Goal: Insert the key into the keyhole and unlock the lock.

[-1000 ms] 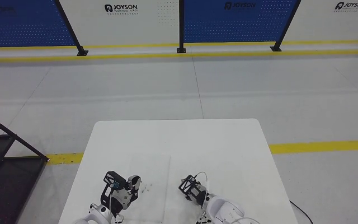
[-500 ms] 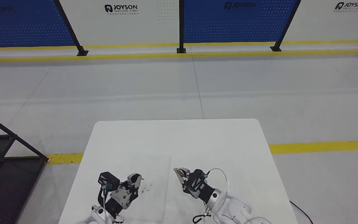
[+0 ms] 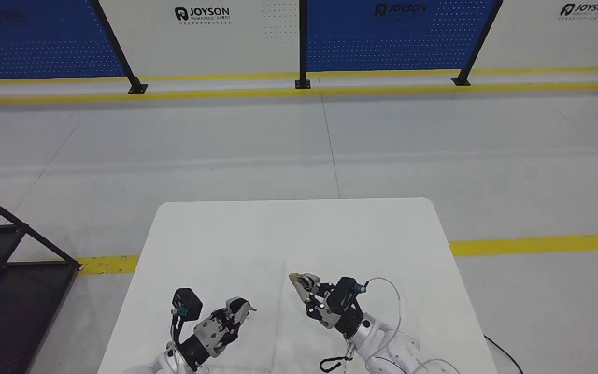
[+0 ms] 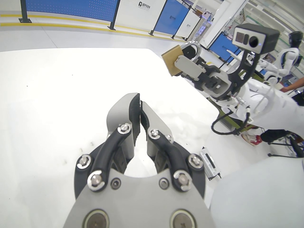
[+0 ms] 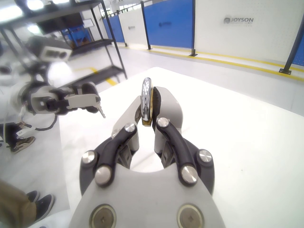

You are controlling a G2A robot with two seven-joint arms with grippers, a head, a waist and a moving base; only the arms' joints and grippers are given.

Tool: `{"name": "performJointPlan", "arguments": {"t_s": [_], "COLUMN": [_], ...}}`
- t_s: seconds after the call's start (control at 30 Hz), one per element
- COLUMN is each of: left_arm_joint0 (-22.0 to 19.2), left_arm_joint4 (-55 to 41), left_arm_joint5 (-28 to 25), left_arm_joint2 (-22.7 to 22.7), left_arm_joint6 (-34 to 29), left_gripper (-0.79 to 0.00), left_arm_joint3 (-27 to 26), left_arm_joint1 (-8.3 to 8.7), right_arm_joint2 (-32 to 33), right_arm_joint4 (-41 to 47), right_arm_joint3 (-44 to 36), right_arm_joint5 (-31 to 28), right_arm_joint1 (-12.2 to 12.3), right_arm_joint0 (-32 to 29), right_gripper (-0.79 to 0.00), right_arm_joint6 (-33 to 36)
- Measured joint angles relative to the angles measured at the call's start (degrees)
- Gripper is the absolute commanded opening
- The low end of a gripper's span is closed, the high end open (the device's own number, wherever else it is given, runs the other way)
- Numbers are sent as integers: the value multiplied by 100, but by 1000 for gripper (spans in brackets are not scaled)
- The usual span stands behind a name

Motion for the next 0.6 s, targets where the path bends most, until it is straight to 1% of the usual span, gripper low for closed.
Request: {"name": "performJointPlan", "arguments": {"t_s": [0.17,0.27,0.37,0.43,0.5,0.57,0.6], "left_arm_joint0": [0,-87,-203,-266,-327,-392,-425], "left_arm_joint4": [-1,-121,-642,-1080,-1618,-2008,-2206], "left_arm_joint5": [0,123,242,140,-184,-503,-707], "left_arm_joint2": [0,99,254,343,448,501,540], "left_arm_joint6": [0,-106,-146,68,325,490,608], "left_gripper": [-785,-785,-785,-785,-785,-785,-785], "left_arm_joint3": [0,-16,-13,45,174,305,377], "left_arm_joint1": [0,-10,-35,-57,-75,-83,-91], "right_arm_joint2": [-4,-71,-154,-251,-411,-590,-730], "right_arm_joint4": [6,238,667,1023,1425,1770,2038], "right_arm_joint3": [-4,27,222,423,714,1009,1224], "right_arm_joint5": [-5,-276,-792,-1136,-1636,-2150,-2539], "right_arm_joint1": [-1,-15,-47,-92,-148,-205,-248], "right_arm_joint0": [1,93,251,335,484,665,808], "right_gripper": [-785,-785,-785,-785,-785,-785,-785], "right_arm_joint6": [2,-62,-488,-1035,-1502,-1718,-1776]}}
